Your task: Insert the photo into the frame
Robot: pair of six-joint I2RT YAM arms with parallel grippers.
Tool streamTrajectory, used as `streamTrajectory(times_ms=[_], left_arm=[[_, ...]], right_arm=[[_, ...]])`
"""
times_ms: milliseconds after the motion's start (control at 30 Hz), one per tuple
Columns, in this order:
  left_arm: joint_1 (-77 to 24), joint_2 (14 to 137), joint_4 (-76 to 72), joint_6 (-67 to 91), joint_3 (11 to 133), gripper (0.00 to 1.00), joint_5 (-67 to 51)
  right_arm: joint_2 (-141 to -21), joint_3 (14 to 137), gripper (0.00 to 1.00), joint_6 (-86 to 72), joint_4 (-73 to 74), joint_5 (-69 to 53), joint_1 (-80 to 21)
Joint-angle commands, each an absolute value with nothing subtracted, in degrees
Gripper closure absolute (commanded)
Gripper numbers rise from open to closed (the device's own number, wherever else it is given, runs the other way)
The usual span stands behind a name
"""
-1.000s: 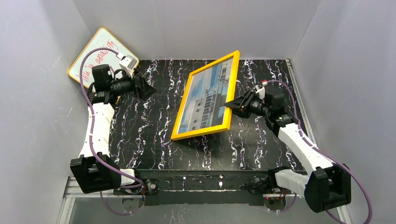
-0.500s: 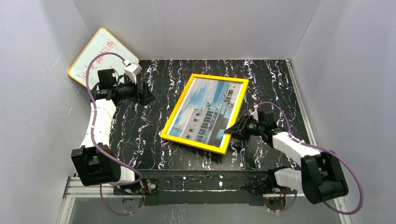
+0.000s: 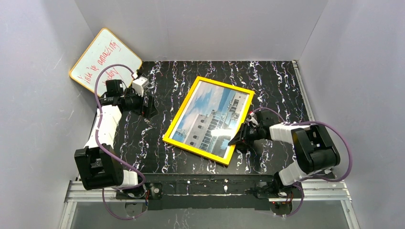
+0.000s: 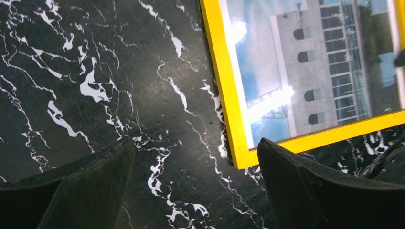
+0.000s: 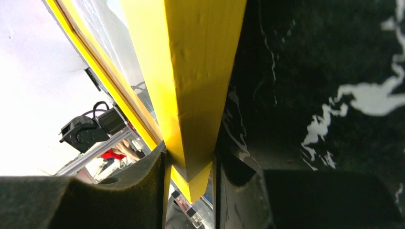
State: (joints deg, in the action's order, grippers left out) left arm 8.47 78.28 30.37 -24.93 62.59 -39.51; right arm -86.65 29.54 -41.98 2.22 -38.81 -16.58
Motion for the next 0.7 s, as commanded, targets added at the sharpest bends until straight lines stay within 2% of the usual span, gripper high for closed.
streamTrajectory(times_ms=[0,100,300,333,367,533,667], left_arm=[[8.7,79.9,29.8,-30.2,60.2,0.02,-35.7],[8.7,81.0,29.2,-32.1,58.6,0.02,-34.8],[8.7,81.6,27.4,-30.2,56.1,0.02,-35.2],[8.7,81.8,26.6,-28.7,55.9,0.02,-35.0],[8.7,82.2,25.9,-27.3,55.7,0.02,-35.0],[8.7,83.1,17.5,-18.3,53.2,0.02,-31.4],[8.7,84.2,8.4,-10.7,49.5,0.02,-26.7]], right_arm=[[-91.0,35.2,0.97,-33.4,11.3,-32.0,-17.3],[-92.1,37.3,0.85,-31.6,14.4,-28.9,-17.6],[-88.2,42.0,0.44,-30.7,20.6,-20.3,-17.6],[-87.3,43.0,0.27,-30.6,21.6,-18.7,-17.7],[-86.6,44.1,0.03,-30.6,22.4,-17.4,-17.6],[-84.8,51.3,0.01,-29.1,29.3,-5.9,-17.7],[-80.4,53.9,0.01,-28.5,28.0,10.6,-17.5]])
